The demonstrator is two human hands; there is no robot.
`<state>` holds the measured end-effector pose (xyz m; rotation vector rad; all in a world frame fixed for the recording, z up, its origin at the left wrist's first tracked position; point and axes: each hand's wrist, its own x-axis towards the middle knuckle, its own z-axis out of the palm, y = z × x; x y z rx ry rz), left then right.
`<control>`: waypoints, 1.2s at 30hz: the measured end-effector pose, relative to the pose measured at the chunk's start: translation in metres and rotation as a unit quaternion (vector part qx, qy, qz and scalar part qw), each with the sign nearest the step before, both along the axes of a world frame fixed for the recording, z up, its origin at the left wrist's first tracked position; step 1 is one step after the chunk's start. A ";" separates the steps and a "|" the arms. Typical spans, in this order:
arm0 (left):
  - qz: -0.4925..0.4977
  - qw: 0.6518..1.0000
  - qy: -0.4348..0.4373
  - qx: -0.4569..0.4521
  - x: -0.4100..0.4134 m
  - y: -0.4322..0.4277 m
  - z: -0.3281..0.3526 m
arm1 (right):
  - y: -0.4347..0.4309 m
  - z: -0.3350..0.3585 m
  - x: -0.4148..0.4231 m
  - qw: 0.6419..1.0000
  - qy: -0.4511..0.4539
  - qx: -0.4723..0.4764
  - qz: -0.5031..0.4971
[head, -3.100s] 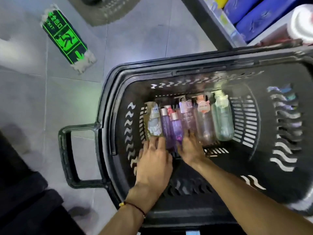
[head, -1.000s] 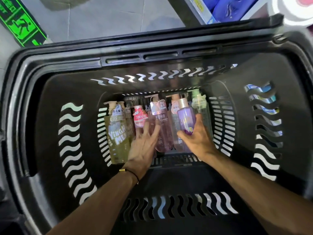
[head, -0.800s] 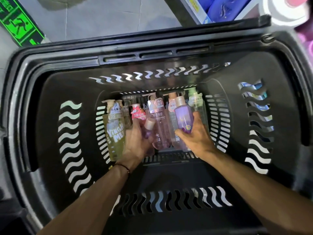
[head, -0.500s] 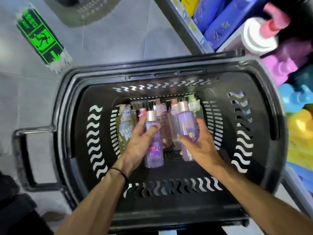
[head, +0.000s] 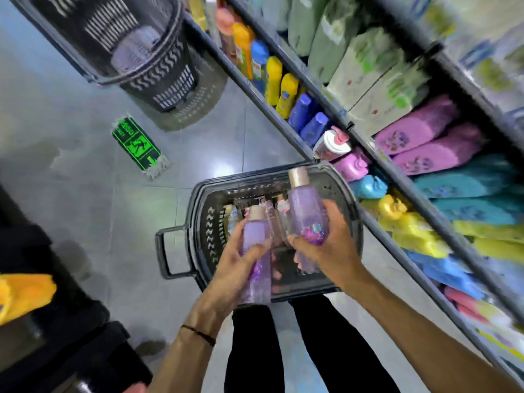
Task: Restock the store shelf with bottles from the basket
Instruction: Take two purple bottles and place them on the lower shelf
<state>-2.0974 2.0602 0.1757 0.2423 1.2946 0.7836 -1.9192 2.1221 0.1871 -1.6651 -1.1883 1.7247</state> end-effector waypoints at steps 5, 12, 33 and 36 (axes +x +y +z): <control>0.034 0.981 0.167 0.095 0.001 0.025 0.131 | 0.019 0.137 -0.009 0.995 0.016 0.099 -0.014; 0.081 0.907 0.297 0.287 0.016 0.066 0.322 | 0.043 0.317 0.003 0.975 0.067 0.213 -0.011; -0.072 0.783 0.151 0.600 0.160 0.027 0.580 | -0.109 0.569 0.162 0.813 -0.052 0.501 -0.291; -0.129 0.769 0.106 0.617 0.209 0.005 0.595 | -0.157 0.583 0.197 0.777 -0.070 0.515 -0.354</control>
